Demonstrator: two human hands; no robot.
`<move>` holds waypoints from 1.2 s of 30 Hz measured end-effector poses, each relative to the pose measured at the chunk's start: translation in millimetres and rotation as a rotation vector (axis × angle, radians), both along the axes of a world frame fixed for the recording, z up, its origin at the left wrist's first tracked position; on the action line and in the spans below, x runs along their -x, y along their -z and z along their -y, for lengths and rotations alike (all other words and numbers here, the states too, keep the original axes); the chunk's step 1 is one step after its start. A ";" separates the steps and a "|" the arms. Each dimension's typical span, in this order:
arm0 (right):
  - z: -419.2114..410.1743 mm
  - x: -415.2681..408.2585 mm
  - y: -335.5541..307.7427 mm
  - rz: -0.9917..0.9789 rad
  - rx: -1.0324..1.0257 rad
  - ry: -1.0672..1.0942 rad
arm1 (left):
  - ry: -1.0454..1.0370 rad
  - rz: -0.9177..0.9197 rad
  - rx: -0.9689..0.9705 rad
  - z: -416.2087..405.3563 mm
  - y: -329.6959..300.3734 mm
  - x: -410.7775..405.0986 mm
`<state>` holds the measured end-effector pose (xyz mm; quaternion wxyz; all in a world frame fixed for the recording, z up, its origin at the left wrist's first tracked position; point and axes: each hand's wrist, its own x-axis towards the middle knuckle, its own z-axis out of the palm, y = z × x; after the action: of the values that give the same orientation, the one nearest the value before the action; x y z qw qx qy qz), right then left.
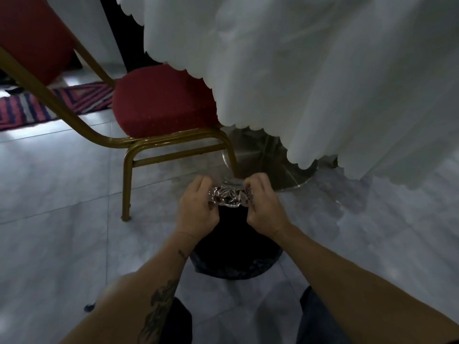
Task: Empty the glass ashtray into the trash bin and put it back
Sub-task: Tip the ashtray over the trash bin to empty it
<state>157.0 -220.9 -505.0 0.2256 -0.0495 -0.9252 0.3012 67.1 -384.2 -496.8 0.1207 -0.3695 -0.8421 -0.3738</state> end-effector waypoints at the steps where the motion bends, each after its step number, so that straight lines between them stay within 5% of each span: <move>1: -0.8 -0.3 1.3 0.002 -0.015 -0.015 | 0.003 -0.020 0.013 2.2 0.5 -0.2; 27: -9.1 13.9 1.8 -0.016 -0.079 -0.095 | 0.058 -0.061 0.094 8.9 -1.2 7.8; 36: -12.0 18.0 -4.7 0.270 0.231 -0.014 | 0.031 0.196 0.068 13.8 11.6 22.1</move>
<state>139.0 -208.9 -500.2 0.0902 -0.1088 -0.9065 0.3977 45.0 -398.1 -508.5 0.0195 -0.3480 -0.8563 -0.3810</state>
